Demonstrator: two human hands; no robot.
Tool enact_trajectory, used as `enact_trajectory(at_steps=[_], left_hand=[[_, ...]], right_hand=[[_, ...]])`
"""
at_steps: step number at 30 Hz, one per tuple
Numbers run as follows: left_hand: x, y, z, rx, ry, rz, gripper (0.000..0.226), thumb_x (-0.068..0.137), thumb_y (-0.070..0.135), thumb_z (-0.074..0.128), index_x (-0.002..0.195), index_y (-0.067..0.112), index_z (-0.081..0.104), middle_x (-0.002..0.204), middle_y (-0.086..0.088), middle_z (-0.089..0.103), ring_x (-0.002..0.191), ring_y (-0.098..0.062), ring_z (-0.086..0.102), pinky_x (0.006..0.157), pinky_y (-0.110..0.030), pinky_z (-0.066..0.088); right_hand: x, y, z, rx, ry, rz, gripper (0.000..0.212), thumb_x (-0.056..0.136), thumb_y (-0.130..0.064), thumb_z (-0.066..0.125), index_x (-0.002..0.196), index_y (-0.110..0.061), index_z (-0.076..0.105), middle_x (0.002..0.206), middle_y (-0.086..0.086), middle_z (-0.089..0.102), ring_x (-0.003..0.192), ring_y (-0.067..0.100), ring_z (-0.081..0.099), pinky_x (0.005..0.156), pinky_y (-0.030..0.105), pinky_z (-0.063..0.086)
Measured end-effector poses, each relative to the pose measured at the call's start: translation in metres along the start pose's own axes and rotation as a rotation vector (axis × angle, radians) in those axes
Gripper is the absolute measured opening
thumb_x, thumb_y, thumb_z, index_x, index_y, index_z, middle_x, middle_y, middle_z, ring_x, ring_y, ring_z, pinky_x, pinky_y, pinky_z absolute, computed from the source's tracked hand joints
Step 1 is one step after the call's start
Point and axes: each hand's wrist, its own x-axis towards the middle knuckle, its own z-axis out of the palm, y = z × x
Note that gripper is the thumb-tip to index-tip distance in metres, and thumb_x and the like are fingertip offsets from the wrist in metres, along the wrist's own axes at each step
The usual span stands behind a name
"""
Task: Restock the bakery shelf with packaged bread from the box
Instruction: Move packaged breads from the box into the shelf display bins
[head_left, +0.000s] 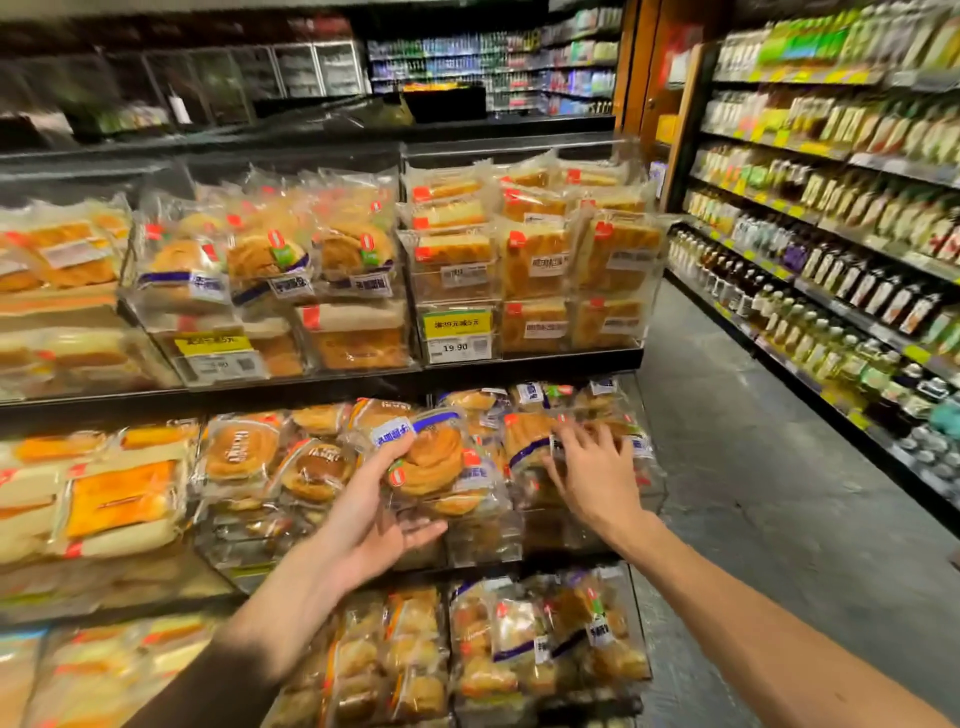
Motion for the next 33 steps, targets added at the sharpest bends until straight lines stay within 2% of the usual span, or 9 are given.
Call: enact_trajectory(at_steps=[4,7,10,14,16,20,26,30,33], left_hand=[[0.0,-0.005,0.009,-0.004,-0.004,0.026,0.076,0.061,0.045,0.078,0.129,0.018,0.06,0.119,-0.017,0.07,0.116,-0.037,0.061,0.1,-0.052,0.046],[0.001,-0.007,0.013,-0.007,-0.012,0.039,0.077,0.06,0.046,0.079,0.129,0.016,0.061,0.119,-0.016,0.07,0.115,-0.036,0.062,0.101,-0.052,0.046],[0.002,-0.009,0.018,-0.012,-0.02,0.061,0.072,0.066,0.048,0.076,0.128,0.016,0.062,0.12,-0.016,0.07,0.116,-0.036,0.062,0.1,-0.051,0.047],[0.006,-0.005,0.032,0.034,-0.062,0.086,0.065,0.074,0.052,0.069,0.128,0.016,0.062,0.118,-0.013,0.071,0.117,-0.032,0.062,0.104,-0.049,0.044],[0.007,-0.004,0.045,0.068,-0.106,0.089,0.061,0.078,0.054,0.065,0.127,0.017,0.064,0.118,-0.011,0.072,0.118,-0.03,0.062,0.108,-0.051,0.04],[0.011,-0.003,0.077,0.173,-0.213,0.1,0.056,0.083,0.057,0.058,0.124,0.02,0.066,0.117,-0.01,0.072,0.118,-0.029,0.061,0.11,-0.057,0.034],[0.028,0.004,0.098,0.276,-0.272,0.14,0.056,0.08,0.055,0.07,0.122,0.018,0.069,0.119,-0.012,0.071,0.117,-0.028,0.063,0.106,-0.046,0.041],[0.038,0.004,0.09,0.282,-0.22,0.159,0.04,0.083,0.046,0.067,0.107,0.015,0.071,0.105,-0.01,0.075,0.087,-0.017,0.062,0.06,-0.025,0.039],[0.043,0.004,0.083,0.284,-0.209,0.165,0.038,0.078,0.042,0.069,0.103,0.013,0.073,0.1,-0.011,0.076,0.075,-0.015,0.068,0.051,-0.022,0.042]], right_hand=[[0.001,0.009,0.002,0.002,-0.044,-0.031,0.046,0.084,-0.047,0.069,0.117,-0.015,0.068,0.122,0.009,0.068,0.113,0.034,0.06,0.086,0.051,0.049],[0.002,0.012,-0.006,0.073,-0.102,-0.019,0.057,0.09,-0.054,0.054,0.137,-0.021,0.054,0.141,0.012,0.051,0.133,0.034,0.042,0.102,0.054,0.038],[0.0,0.014,-0.025,0.24,-0.061,-0.087,0.072,0.082,-0.059,0.049,0.143,-0.022,0.043,0.144,0.01,0.042,0.134,0.028,0.032,0.105,0.053,0.037],[-0.004,0.008,-0.053,0.576,-0.203,-0.377,0.094,0.075,-0.065,0.063,0.151,-0.025,0.025,0.152,0.0,0.029,0.138,0.016,0.029,0.114,0.038,0.03],[-0.003,0.002,-0.061,0.647,-0.21,-0.375,0.099,0.075,-0.066,0.071,0.151,-0.024,0.024,0.153,-0.002,0.032,0.138,0.012,0.034,0.113,0.032,0.029],[0.009,0.011,-0.07,0.728,-0.081,-0.206,0.076,0.081,-0.047,0.074,0.142,-0.015,0.043,0.137,0.001,0.057,0.124,0.015,0.053,0.106,0.039,0.044],[0.019,0.069,-0.064,0.55,0.013,-0.017,0.053,0.091,-0.032,0.067,0.14,-0.017,0.051,0.134,0.003,0.06,0.122,0.02,0.057,0.104,0.034,0.042],[0.015,0.094,-0.043,0.261,-0.171,0.022,0.056,0.095,-0.051,0.054,0.144,-0.027,0.042,0.135,0.003,0.058,0.123,0.025,0.053,0.1,0.04,0.046],[0.014,0.095,-0.037,0.174,-0.234,0.039,0.063,0.094,-0.056,0.05,0.149,-0.029,0.035,0.146,0.005,0.046,0.133,0.026,0.041,0.105,0.042,0.04]])
